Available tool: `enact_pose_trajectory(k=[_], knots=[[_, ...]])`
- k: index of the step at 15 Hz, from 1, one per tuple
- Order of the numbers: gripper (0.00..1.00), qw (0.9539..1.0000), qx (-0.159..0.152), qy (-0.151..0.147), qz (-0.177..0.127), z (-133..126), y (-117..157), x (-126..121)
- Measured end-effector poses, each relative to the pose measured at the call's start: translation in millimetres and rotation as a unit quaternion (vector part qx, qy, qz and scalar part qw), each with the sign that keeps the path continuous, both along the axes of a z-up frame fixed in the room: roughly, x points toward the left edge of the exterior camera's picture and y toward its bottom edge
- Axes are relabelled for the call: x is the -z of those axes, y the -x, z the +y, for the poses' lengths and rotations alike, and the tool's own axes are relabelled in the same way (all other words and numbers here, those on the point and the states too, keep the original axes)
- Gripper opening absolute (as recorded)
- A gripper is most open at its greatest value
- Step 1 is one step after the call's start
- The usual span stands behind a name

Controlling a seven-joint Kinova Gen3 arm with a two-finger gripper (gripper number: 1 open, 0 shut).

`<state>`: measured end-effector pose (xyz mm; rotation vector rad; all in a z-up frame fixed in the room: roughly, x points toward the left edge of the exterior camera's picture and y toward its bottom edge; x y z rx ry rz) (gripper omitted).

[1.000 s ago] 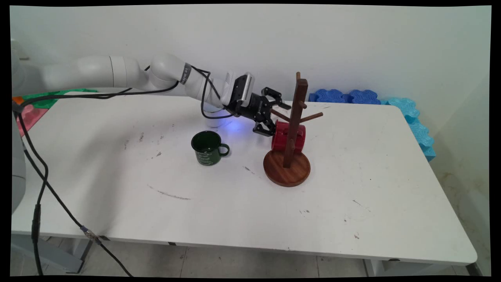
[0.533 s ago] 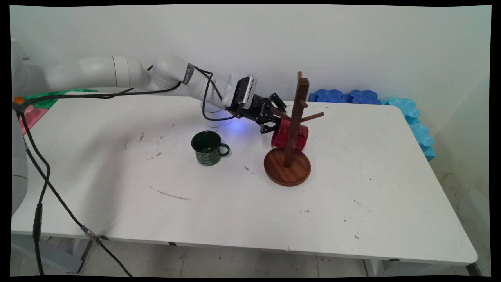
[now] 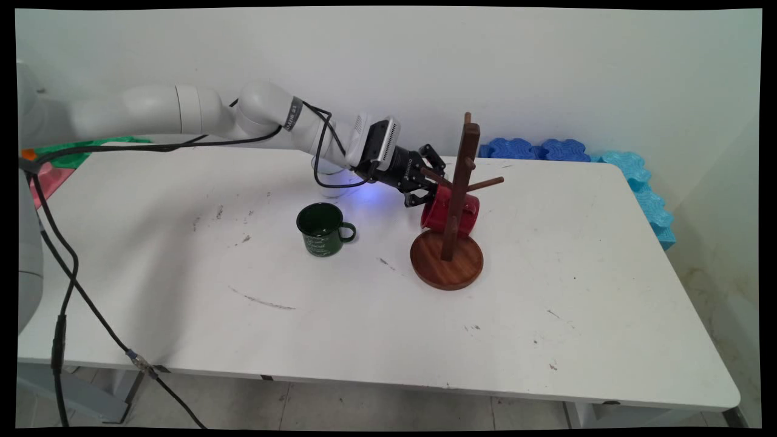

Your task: Place the picked object on the table

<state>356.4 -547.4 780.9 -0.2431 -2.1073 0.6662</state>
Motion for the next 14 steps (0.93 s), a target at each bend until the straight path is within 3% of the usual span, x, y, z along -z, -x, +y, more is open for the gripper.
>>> enact_pose_trajectory(k=[14], knots=[[0.0, 0.9996, -0.008, 0.027, -0.003, -11.6, -3.0, -20.5]])
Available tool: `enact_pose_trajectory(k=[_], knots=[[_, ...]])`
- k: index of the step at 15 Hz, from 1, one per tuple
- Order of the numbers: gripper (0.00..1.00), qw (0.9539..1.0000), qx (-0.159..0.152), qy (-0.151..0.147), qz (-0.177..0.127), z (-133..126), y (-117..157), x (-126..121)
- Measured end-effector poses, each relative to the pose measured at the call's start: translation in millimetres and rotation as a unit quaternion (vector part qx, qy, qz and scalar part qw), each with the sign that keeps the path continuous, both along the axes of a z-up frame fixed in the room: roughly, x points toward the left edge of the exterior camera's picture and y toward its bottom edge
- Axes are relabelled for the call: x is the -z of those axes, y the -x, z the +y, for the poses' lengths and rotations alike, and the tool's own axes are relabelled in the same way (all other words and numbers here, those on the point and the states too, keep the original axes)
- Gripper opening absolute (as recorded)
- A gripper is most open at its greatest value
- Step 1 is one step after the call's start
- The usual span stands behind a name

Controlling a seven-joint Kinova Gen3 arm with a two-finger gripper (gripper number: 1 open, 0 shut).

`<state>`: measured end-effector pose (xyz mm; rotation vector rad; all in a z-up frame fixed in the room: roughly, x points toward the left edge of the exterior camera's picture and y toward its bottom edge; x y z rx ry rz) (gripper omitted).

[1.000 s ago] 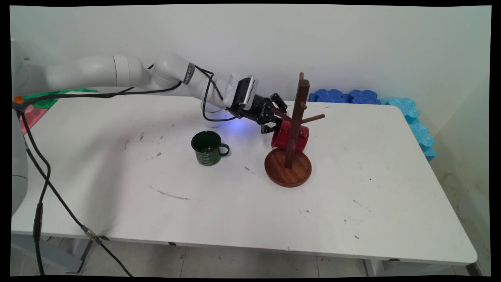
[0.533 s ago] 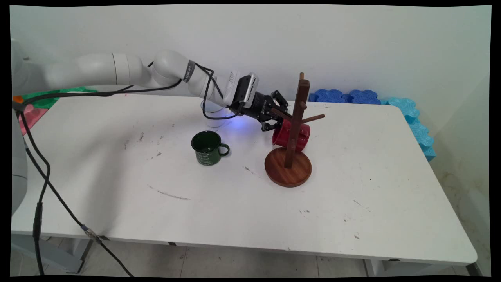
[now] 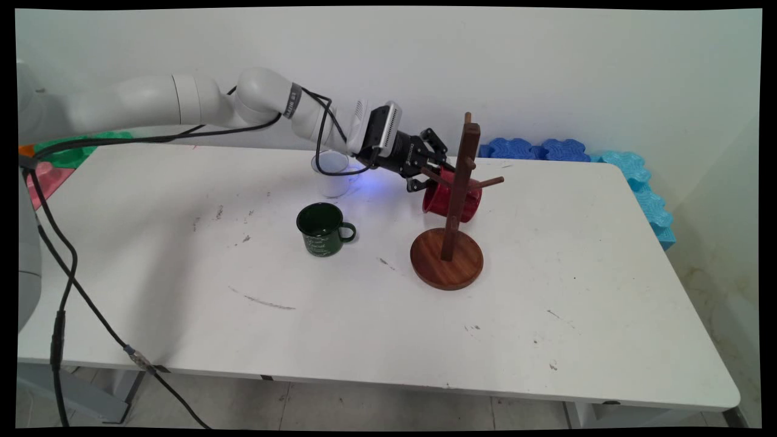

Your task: Place the picked object on the table

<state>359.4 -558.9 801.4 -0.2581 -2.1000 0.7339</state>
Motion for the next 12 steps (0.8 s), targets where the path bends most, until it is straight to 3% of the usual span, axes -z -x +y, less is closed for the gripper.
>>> enact_pose_trajectory(k=[12], knots=[[0.0, 0.9991, -0.037, 0.018, -0.005, -19.8, -17.6, -27.7]])
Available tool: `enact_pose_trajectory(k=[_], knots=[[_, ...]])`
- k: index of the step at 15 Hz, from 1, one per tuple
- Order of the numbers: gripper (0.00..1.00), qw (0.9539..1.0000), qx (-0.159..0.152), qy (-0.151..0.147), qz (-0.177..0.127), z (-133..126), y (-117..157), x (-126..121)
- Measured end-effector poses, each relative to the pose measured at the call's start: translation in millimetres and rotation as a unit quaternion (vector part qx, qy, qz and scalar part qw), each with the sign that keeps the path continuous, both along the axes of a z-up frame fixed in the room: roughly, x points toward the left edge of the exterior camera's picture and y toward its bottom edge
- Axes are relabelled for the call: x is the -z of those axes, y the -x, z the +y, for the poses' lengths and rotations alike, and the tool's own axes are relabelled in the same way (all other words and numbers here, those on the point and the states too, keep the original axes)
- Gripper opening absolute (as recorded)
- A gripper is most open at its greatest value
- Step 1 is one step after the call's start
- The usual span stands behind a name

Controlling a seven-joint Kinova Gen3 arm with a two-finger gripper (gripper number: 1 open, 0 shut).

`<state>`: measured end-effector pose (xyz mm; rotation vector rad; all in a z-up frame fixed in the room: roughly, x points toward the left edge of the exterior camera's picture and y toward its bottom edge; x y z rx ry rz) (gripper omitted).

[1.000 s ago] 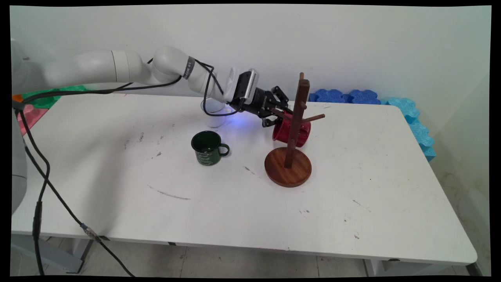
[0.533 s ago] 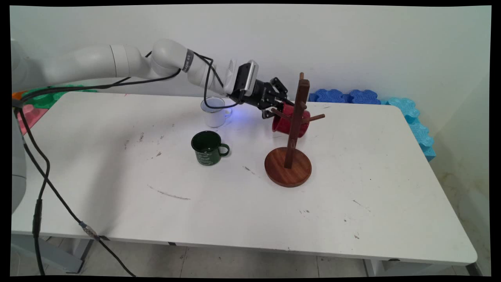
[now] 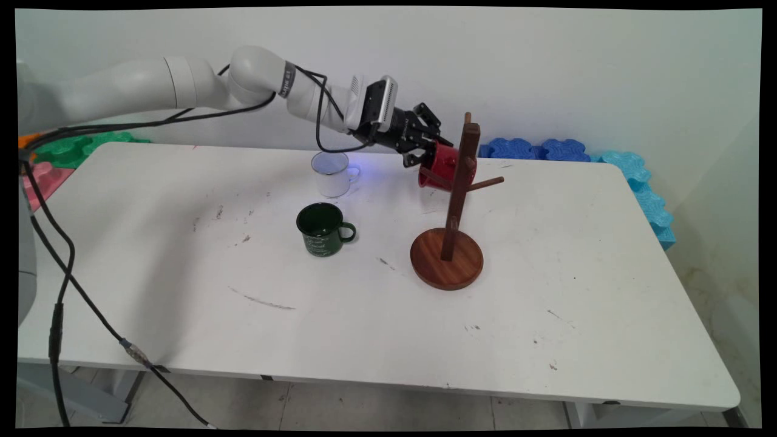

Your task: Place the picked object on the table

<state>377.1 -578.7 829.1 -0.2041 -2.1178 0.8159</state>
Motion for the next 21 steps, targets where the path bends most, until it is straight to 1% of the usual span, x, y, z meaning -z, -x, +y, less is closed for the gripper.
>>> enact_pose_trajectory(k=[6, 12, 16, 21], knots=[[0.0, 0.9997, -0.025, -0.008, -0.001, 2.2, -11.3, -17.4], [0.0, 0.9977, -0.061, -0.03, -0.004, 14.6, -25.5, -42.2], [0.0, 0.9945, -0.09, -0.052, -0.008, 29.2, -35.8, -59.9], [0.0, 0.9892, -0.123, -0.078, -0.016, 47.9, -44.5, -78.2]])
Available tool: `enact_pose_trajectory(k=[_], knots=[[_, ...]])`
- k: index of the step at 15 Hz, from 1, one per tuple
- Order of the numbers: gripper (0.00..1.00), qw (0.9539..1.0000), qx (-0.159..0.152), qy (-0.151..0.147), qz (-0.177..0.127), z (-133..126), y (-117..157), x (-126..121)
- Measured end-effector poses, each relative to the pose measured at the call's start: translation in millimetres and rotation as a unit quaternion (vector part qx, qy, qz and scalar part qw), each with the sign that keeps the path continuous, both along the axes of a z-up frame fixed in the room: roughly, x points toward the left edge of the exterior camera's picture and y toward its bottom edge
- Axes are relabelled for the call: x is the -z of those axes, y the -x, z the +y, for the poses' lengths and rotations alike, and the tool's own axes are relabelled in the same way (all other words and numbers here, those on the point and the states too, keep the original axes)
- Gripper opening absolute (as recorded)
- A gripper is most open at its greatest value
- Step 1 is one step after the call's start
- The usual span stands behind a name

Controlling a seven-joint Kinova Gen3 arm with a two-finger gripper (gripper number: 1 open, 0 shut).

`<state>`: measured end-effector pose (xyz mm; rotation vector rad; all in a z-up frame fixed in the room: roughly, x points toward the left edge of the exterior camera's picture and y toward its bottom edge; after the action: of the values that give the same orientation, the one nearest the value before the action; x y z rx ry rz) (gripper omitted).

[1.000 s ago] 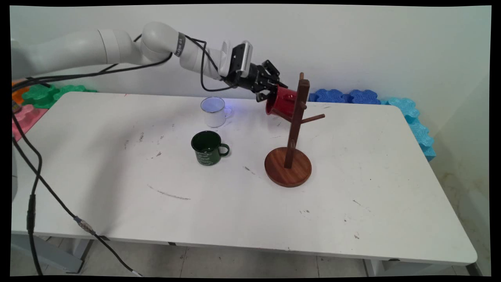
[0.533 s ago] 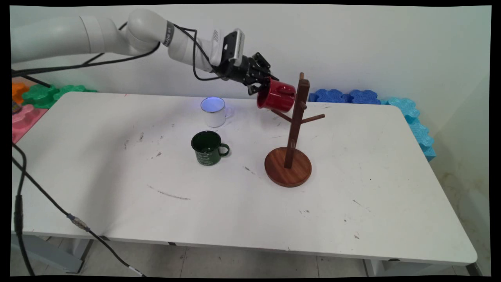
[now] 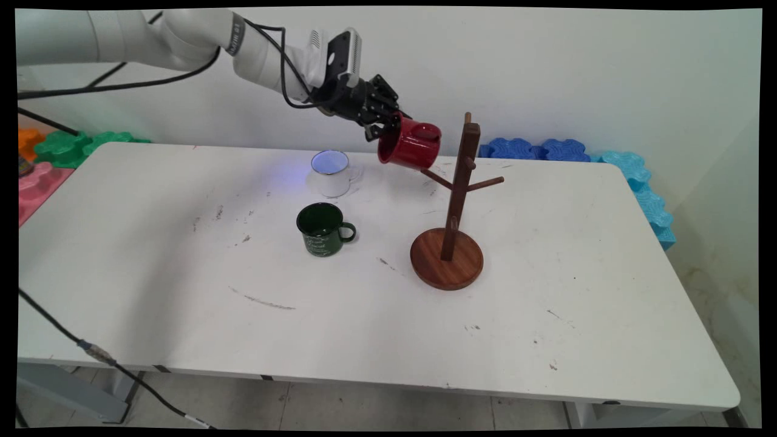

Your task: Place the picked object on the table

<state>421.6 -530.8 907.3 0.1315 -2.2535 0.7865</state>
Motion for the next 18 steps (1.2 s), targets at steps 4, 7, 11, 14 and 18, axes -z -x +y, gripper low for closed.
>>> enact_pose_trajectory(k=[4, 7, 11, 14, 18], knots=[[0.0, 0.9993, -0.028, -0.024, -0.008, 19.9, -4.5, -14.2], [0.0, 0.9981, -0.043, -0.04, -0.017, 36.4, -5.9, -22.4], [0.0, 0.9962, -0.056, -0.06, -0.027, 57.6, -5.6, -28.8], [0.0, 0.9948, -0.062, -0.073, -0.034, 72.1, -4.5, -31.7], [0.0, 0.9921, -0.069, -0.095, -0.044, 96.3, -1.2, -35.0]])
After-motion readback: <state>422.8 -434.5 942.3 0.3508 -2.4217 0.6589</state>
